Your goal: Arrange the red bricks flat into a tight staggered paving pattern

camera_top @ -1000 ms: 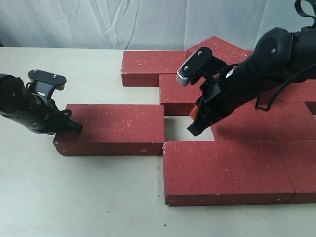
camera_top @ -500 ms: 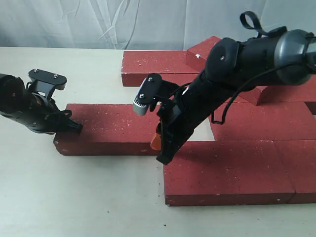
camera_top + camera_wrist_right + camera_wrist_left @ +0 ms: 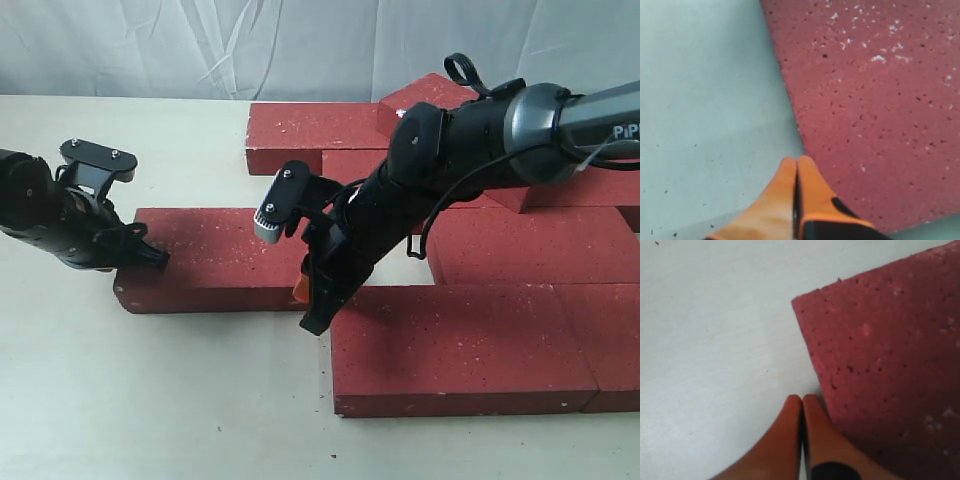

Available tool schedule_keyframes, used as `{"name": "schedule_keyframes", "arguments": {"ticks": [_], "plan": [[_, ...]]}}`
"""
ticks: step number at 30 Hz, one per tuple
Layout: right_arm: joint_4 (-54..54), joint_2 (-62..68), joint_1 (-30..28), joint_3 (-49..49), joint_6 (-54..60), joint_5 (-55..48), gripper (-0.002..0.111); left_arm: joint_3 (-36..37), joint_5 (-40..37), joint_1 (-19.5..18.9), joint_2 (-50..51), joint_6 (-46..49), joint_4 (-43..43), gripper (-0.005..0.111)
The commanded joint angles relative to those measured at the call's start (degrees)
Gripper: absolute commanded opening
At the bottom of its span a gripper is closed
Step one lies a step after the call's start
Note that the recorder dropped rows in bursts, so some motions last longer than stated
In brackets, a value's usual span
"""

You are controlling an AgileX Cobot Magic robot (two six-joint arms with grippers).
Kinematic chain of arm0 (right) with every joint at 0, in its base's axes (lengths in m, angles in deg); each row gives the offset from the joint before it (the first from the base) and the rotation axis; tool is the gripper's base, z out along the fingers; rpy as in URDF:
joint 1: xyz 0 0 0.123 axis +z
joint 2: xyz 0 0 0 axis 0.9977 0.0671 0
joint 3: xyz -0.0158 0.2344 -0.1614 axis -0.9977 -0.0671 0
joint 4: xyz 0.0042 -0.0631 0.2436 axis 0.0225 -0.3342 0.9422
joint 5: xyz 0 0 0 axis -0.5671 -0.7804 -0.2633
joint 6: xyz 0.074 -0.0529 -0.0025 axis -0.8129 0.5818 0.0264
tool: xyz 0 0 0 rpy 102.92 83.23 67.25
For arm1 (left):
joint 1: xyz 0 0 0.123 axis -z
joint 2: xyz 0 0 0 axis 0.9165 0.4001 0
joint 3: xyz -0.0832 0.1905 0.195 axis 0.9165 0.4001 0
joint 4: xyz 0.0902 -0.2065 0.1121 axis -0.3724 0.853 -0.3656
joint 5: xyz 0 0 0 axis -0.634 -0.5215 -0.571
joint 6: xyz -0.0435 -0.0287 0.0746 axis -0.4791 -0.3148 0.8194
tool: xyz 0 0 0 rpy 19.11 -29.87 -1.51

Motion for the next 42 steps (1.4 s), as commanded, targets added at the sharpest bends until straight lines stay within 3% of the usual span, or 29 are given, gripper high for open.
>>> {"name": "schedule_keyframes", "arguments": {"ticks": [1,8,12,18,28,42], "plan": [[-0.1,-0.1,-0.1,0.3,0.3,0.1,-0.001,0.0,1.0,0.5,0.1,0.2,-0.1,0.0],[0.0,-5.8,-0.2,0.3,0.3,-8.2,-0.001,0.0,1.0,0.5,0.1,0.2,-0.7,0.0],[-6.1,-9.6,-0.2,0.3,-4.3,-11.1,-0.001,0.0,1.0,0.7,0.1,0.2,-0.8,0.0],[-16.0,-11.2,-3.7,-0.5,-14.9,-10.5,-0.001,0.0,1.0,0.7,0.1,0.2,-0.8,0.0],[-14.8,-11.8,-13.2,-0.8,-20.7,-8.2,-0.001,0.0,1.0,0.8,0.1,0.2,-0.4,0.0],[-14.8,-11.8,-13.2,-1.6,-20.7,-6.6,-0.001,0.0,4.0,5.8,0.1,0.2,0.2,0.0]]}}
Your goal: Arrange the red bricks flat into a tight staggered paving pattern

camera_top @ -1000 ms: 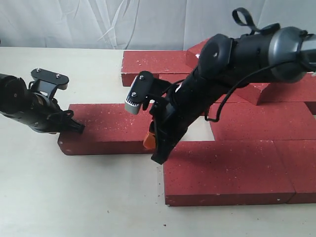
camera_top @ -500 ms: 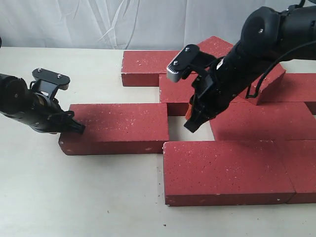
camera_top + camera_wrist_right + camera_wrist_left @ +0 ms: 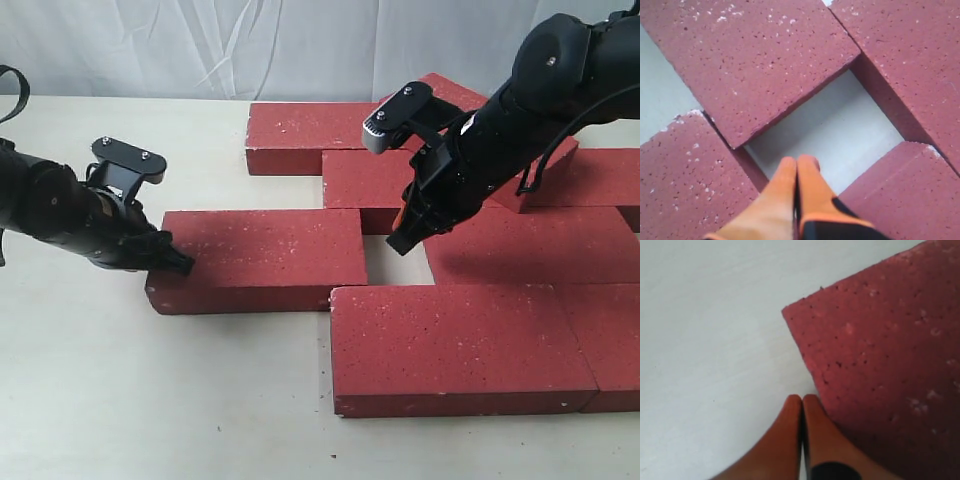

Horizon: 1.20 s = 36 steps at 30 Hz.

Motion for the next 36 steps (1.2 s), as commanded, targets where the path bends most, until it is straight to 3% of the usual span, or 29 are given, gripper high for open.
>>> {"name": "schedule_keyframes", "arguments": {"ticks": [1,14,20,36], "plan": [[-0.1,-0.6,-0.3,-0.2,-0.1,0.5,-0.001,0.0,1.5,1.3,0.1,0.0,1.0,0.0],[0.4,-0.6,-0.3,-0.2,0.1,0.9,-0.001,-5.1,2.7,5.4,6.7,0.0,1.7,0.0],[0.4,-0.6,-0.3,-0.3,0.1,1.4,-0.001,-5.5,2.0,9.7,6.7,0.0,2.6,0.0],[0.4,-0.6,-0.3,-0.3,0.0,1.4,-0.001,-7.7,3.1,10.7,9.9,-0.1,2.9,0.0]]}}
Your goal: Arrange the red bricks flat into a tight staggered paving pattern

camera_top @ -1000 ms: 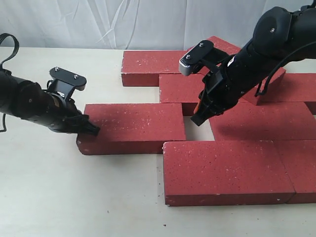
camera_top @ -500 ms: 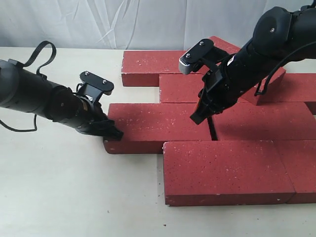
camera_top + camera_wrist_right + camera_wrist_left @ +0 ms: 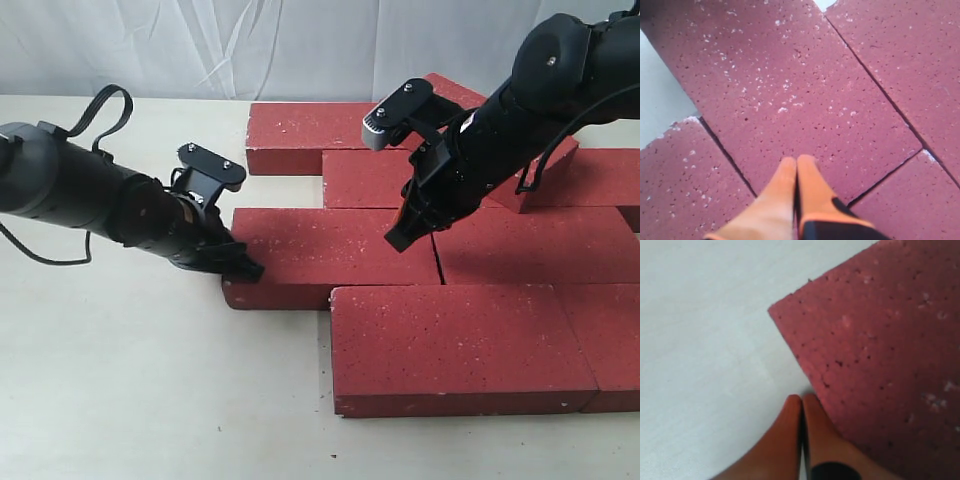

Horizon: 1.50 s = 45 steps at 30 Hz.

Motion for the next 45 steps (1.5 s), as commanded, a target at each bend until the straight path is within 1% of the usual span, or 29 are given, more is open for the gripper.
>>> {"name": "schedule_keyframes", "arguments": {"ticks": [1,9,11,16,25,28,33,37,41,45], "plan": [[0.2,-0.6,-0.3,-0.3,0.1,0.3,-0.001,-0.7,0.0,1.0,2.4,-0.2,0.5,0.0],[0.2,-0.4,-0.3,-0.3,0.1,0.3,-0.001,-1.1,-0.2,4.3,2.7,-0.1,0.4,0.0],[0.2,-0.4,-0.3,-0.3,0.1,0.7,-0.001,-1.1,-1.5,4.3,2.7,-0.1,0.4,0.0],[0.2,-0.4,-0.3,-0.3,0.1,0.8,-0.001,-1.1,-8.4,4.3,2.7,-0.1,-1.3,0.0],[0.2,-0.4,-0.3,-0.3,0.1,0.8,-0.001,-1.1,-11.2,4.3,1.2,-0.1,0.1,0.0],[0.5,-0.4,-0.3,-0.3,0.1,1.1,-0.001,-1.1,-11.0,4.3,1.1,-0.1,-0.1,0.0],[1.0,-0.4,-0.3,-0.3,0.1,1.1,-0.001,-1.1,-8.1,4.1,1.1,-0.1,-1.4,0.0],[1.1,-0.4,-0.3,-0.3,0.1,1.1,-0.001,-1.1,-5.1,2.6,1.1,-0.1,-1.8,0.0],[1.8,-0.4,-0.3,-0.3,0.1,1.5,-0.001,-1.1,-4.5,0.4,1.1,-0.1,-1.8,0.0],[2.0,-0.4,-0.3,-0.3,0.1,1.6,-0.001,-1.1,-4.5,0.3,1.1,-0.1,-1.8,0.0]]}}
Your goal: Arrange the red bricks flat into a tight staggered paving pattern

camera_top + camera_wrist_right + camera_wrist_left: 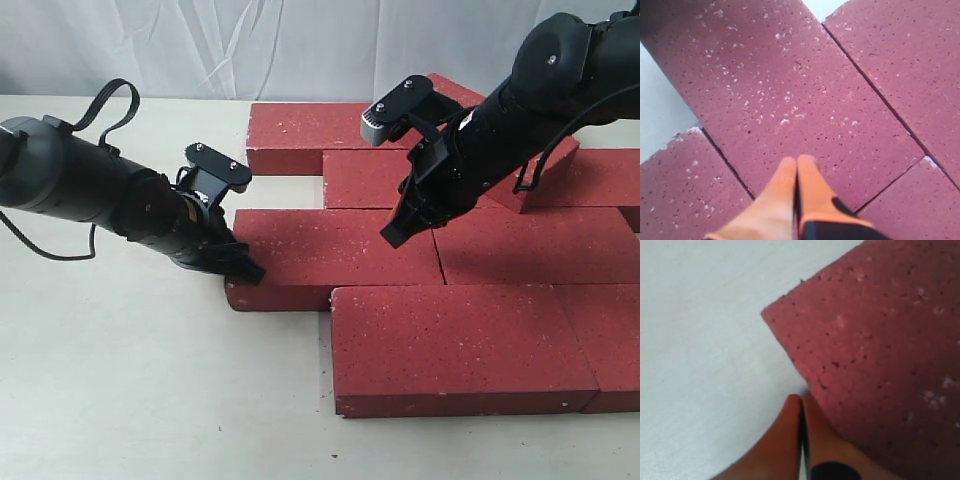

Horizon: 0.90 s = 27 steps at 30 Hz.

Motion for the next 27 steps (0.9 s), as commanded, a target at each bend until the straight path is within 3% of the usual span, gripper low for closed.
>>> {"name": "schedule_keyframes", "arguments": {"ticks": [1,16,27], "plan": [[0.5,-0.4,-0.3,-0.3,0.1,0.7,-0.001,0.5,-1.0,-0.4,1.0,0.1,0.7,0.0],[0.5,-0.4,-0.3,-0.3,0.1,0.8,-0.001,0.5,-3.0,-0.6,-0.8,0.1,0.8,0.0],[0.5,-0.4,-0.3,-0.3,0.1,0.8,-0.001,0.5,-6.0,-4.4,-2.0,0.1,0.3,0.0]]}}
